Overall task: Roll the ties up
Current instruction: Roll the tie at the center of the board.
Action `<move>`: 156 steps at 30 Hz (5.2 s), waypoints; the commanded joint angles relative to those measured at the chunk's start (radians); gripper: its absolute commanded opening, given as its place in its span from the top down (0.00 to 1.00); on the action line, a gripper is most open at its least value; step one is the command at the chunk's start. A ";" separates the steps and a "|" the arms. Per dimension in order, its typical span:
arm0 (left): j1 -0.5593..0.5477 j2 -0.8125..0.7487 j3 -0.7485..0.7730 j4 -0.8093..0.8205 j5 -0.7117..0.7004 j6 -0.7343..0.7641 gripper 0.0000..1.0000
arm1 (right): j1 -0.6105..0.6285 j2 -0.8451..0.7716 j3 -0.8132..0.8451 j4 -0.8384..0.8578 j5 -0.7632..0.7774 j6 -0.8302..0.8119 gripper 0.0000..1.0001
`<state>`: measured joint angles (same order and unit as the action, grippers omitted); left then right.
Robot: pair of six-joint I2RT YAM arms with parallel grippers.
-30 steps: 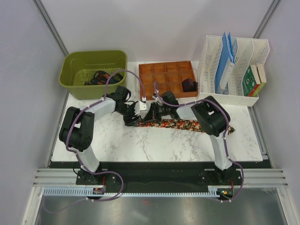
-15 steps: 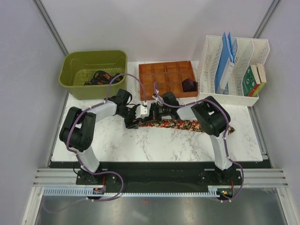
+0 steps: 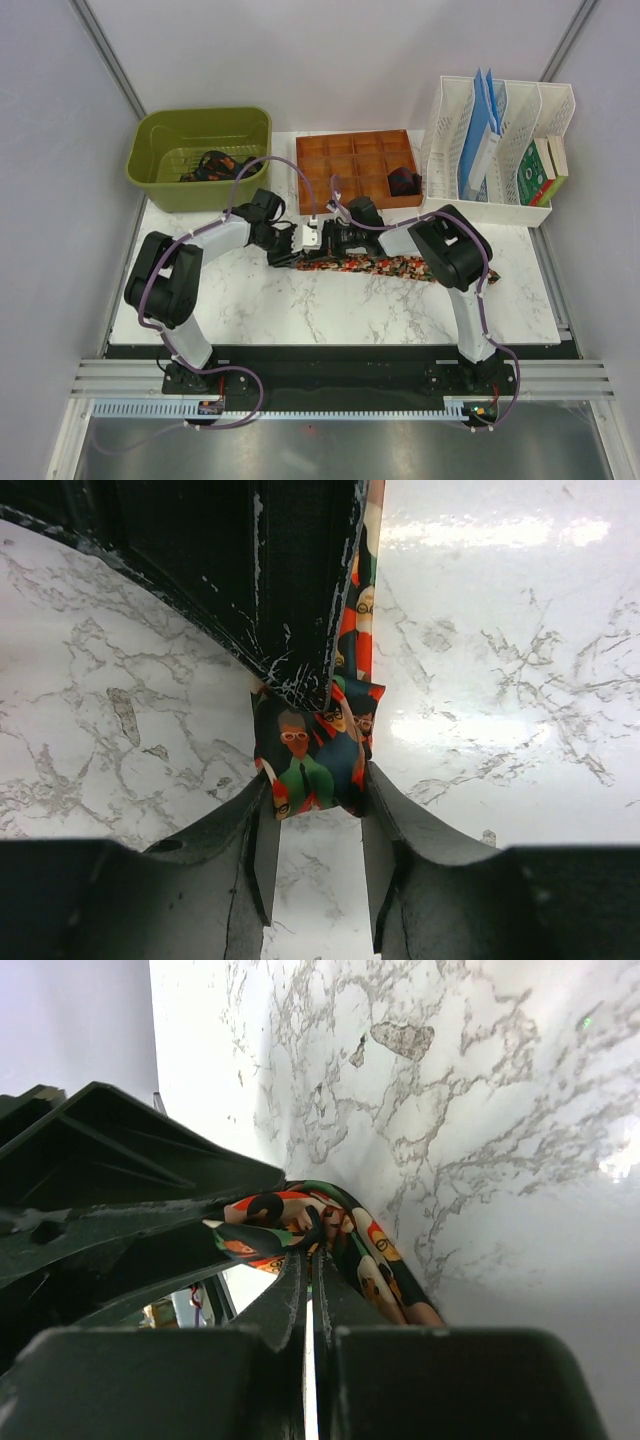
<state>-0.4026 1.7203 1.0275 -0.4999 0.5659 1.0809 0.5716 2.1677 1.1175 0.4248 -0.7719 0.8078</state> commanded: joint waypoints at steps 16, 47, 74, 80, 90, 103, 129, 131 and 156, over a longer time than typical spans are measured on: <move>-0.189 0.154 0.167 -0.005 -0.030 -0.185 0.59 | -0.006 0.034 -0.068 -0.037 0.082 0.007 0.99; -0.200 0.239 0.137 -0.120 -0.189 -0.182 0.76 | -0.059 -0.149 -0.107 -0.080 0.026 0.137 0.34; -0.176 0.176 0.120 -0.157 -0.093 -0.107 0.75 | -0.049 -0.174 -0.170 0.011 0.031 0.171 0.85; -0.159 0.154 0.124 -0.169 -0.075 -0.102 0.72 | -0.058 -0.175 -0.142 -0.151 0.019 0.064 1.00; -0.102 0.081 0.120 -0.173 0.017 -0.088 0.42 | -0.070 -0.129 -0.140 -0.198 0.026 -0.002 1.00; -0.088 0.029 0.030 -0.003 -0.027 -0.068 0.31 | -0.101 -0.071 -0.114 -0.207 0.003 -0.004 1.00; -0.188 0.080 0.215 -0.034 0.038 -0.242 0.58 | -0.084 -0.028 -0.096 -0.193 0.017 0.028 1.00; -0.200 0.122 0.227 -0.035 0.032 -0.254 0.58 | -0.082 -0.025 -0.093 -0.190 0.013 0.033 1.00; -0.232 0.282 0.197 -0.108 -0.222 -0.251 0.69 | -0.180 -0.215 -0.028 -0.498 -0.079 -0.186 0.57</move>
<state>-0.6205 1.9179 1.2678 -0.5804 0.4164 0.8433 0.4194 2.0274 1.0508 0.0574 -0.8635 0.7322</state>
